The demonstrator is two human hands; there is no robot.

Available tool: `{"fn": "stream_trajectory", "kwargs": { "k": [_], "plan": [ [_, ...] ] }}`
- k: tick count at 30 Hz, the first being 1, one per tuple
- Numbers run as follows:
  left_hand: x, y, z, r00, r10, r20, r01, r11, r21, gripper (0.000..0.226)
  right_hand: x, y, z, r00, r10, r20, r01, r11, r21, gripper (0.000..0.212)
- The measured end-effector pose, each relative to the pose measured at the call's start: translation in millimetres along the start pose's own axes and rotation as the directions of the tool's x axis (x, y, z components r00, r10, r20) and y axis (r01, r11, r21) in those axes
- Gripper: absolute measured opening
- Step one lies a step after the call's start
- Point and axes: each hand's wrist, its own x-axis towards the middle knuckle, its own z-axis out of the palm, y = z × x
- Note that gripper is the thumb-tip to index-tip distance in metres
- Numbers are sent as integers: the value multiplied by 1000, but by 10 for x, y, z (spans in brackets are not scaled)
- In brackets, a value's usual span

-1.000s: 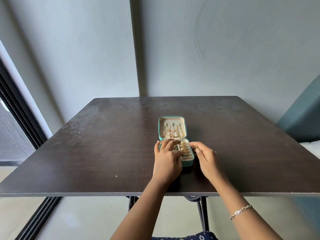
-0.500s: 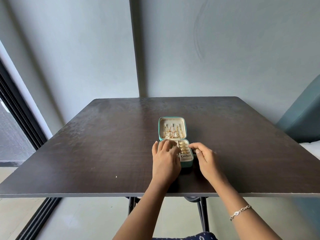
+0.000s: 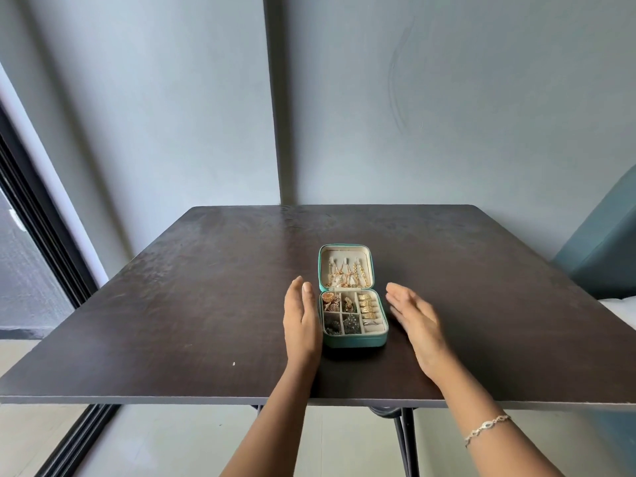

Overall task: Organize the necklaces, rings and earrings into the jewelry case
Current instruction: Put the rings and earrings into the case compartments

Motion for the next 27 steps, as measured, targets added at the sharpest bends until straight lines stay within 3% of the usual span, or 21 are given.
{"fn": "stream_trajectory", "kwargs": {
  "k": [2,4,6,9,13,15,17,18,20,22,23,27],
  "plan": [
    [76,-33,-8,994,-67,89,78,989,-126,62,68,-72,47,995,101,-13,-97,980,176,48],
    [160,-58,-4,983,-131,126,154,970,-188,89,141,-114,124,991,129,-28,-119,966,231,55],
    [189,-38,27,978,-153,139,174,973,-154,98,185,-120,209,989,139,-58,-121,963,239,59],
    [184,-79,106,972,-106,210,104,994,20,94,191,-74,259,990,120,-69,-101,969,226,63],
    [224,-196,120,969,-133,211,133,991,15,97,173,-67,269,996,80,-28,-73,977,200,75],
    [218,-143,102,971,-122,204,130,991,-24,91,141,-94,271,997,77,-25,-69,973,221,103],
    [188,-57,84,976,-80,200,86,996,-24,71,125,-91,270,997,57,-43,-47,976,211,136],
    [182,-43,79,979,-58,196,66,997,-30,59,117,-101,270,998,51,-38,-41,974,222,141],
    [170,-39,68,980,-30,198,37,999,-35,43,106,-119,271,998,55,-19,-48,966,254,127],
    [167,-38,66,978,-6,208,14,999,-33,45,91,-156,278,998,69,6,-68,957,282,89],
    [169,-38,69,976,2,216,3,1000,-25,47,103,-135,272,997,73,11,-73,958,278,81],
    [161,-10,61,975,6,223,-16,999,40,48,94,-140,287,997,79,-24,-70,964,257,85]
  ]
}}
